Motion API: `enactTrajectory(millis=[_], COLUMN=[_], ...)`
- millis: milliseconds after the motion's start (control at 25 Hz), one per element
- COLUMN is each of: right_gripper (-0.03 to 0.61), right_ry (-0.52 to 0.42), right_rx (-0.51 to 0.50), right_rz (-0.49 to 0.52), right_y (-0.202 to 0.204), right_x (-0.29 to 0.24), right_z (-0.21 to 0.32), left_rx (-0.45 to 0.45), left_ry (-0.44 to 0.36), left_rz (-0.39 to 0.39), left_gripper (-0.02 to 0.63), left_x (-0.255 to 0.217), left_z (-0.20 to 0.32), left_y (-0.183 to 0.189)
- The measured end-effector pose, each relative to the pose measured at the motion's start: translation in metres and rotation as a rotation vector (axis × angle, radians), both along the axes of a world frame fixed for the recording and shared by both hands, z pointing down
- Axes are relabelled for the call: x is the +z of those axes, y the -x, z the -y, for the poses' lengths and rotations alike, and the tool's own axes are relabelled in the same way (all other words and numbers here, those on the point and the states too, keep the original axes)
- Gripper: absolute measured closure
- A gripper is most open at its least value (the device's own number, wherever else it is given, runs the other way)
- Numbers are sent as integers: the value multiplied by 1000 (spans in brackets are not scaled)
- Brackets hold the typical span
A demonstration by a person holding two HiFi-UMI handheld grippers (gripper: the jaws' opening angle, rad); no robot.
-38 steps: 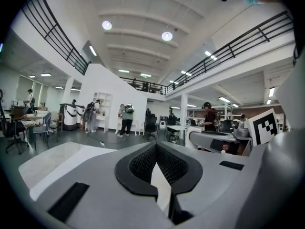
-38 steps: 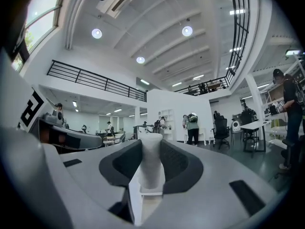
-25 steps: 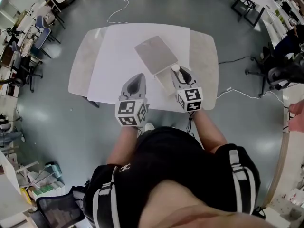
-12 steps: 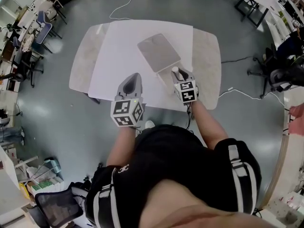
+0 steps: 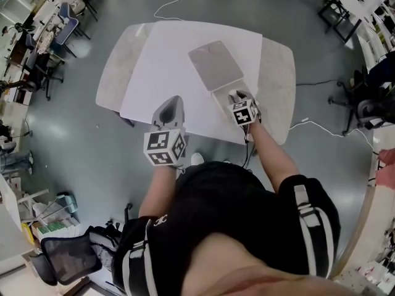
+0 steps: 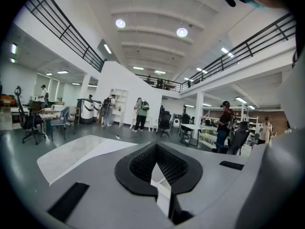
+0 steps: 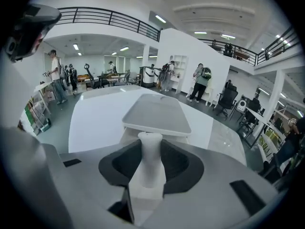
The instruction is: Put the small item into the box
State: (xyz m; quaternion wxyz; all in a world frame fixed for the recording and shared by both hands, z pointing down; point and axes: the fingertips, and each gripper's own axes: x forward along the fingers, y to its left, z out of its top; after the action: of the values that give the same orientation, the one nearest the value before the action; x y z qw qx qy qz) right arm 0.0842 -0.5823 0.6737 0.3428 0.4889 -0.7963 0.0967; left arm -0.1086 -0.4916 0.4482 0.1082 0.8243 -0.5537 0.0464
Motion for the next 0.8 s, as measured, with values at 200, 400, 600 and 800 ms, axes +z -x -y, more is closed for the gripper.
enactTrajectory(millis=[200, 400, 600, 800], right_gripper=[463, 411, 383, 507], right_ry=[52, 101, 69, -85], right_rx=[-20, -61, -60, -6], right_rz=[-66, -109, -68, 76], right_y=[1, 7, 14, 12], right_x=[20, 33, 22, -23], right_z=[2, 1, 0, 0], left_rx=[-42, -63, -65, -39], left_ry=[1, 4, -1, -13], left_rz=[-2, -2, -6, -13], left_gripper=[601, 601, 601, 601], left_x=[1, 2, 2, -1], left_z=[-3, -1, 2, 9], left_y=[14, 24, 28, 20])
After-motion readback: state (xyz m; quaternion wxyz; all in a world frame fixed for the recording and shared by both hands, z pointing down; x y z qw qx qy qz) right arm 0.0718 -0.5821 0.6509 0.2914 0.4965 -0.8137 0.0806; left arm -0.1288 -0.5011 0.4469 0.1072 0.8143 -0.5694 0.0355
